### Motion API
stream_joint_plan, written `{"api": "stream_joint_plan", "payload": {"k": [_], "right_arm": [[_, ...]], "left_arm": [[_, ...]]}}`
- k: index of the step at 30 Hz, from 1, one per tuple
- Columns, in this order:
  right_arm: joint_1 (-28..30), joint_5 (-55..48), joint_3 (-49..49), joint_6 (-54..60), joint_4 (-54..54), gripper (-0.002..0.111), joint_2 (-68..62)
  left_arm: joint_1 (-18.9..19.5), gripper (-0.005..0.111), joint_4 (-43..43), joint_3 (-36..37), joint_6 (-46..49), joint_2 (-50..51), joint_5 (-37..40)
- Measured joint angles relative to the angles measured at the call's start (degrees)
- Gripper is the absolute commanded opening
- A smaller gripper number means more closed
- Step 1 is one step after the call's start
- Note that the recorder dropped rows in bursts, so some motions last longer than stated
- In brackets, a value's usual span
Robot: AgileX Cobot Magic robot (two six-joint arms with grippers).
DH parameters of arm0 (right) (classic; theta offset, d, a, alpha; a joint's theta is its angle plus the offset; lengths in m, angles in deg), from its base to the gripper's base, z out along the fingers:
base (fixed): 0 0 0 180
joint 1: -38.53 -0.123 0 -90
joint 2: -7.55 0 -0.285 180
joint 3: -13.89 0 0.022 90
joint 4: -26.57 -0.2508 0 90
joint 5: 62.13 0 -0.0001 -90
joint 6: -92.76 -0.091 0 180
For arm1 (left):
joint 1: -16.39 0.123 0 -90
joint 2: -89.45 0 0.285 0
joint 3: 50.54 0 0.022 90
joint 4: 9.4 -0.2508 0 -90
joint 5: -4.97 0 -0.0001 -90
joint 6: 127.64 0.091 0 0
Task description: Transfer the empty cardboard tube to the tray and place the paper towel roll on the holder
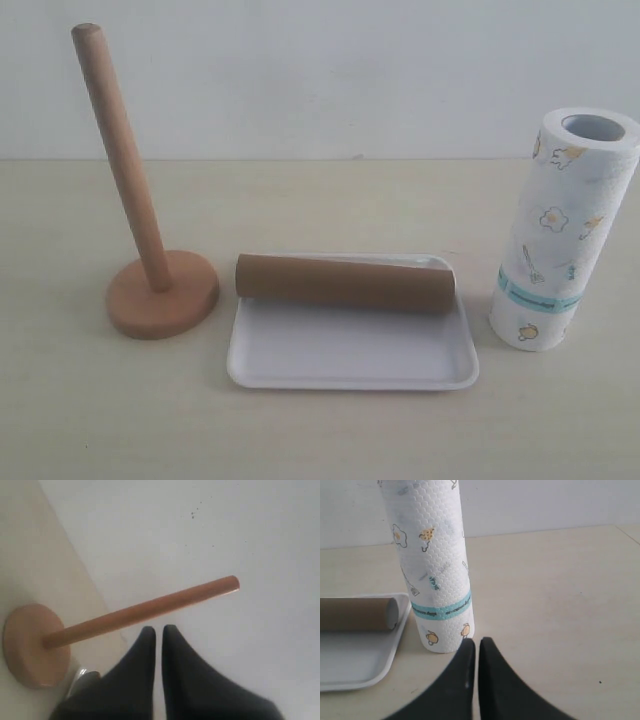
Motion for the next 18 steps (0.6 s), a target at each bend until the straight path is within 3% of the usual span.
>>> {"api": "stream_joint_plan", "payload": {"k": [11, 18], "right_arm": [[0.0, 0.0, 0.0, 0.0, 0.0, 0.003, 0.0], [0.0, 0.0, 0.0, 0.0, 0.0, 0.003, 0.0]], "left_arm": [[0.59, 0.004, 0.0, 1.08, 1.77, -6.48, -0.7], [1.6, 0.004, -5.81, 1.08, 14.96, -6.48, -1.09]]}}
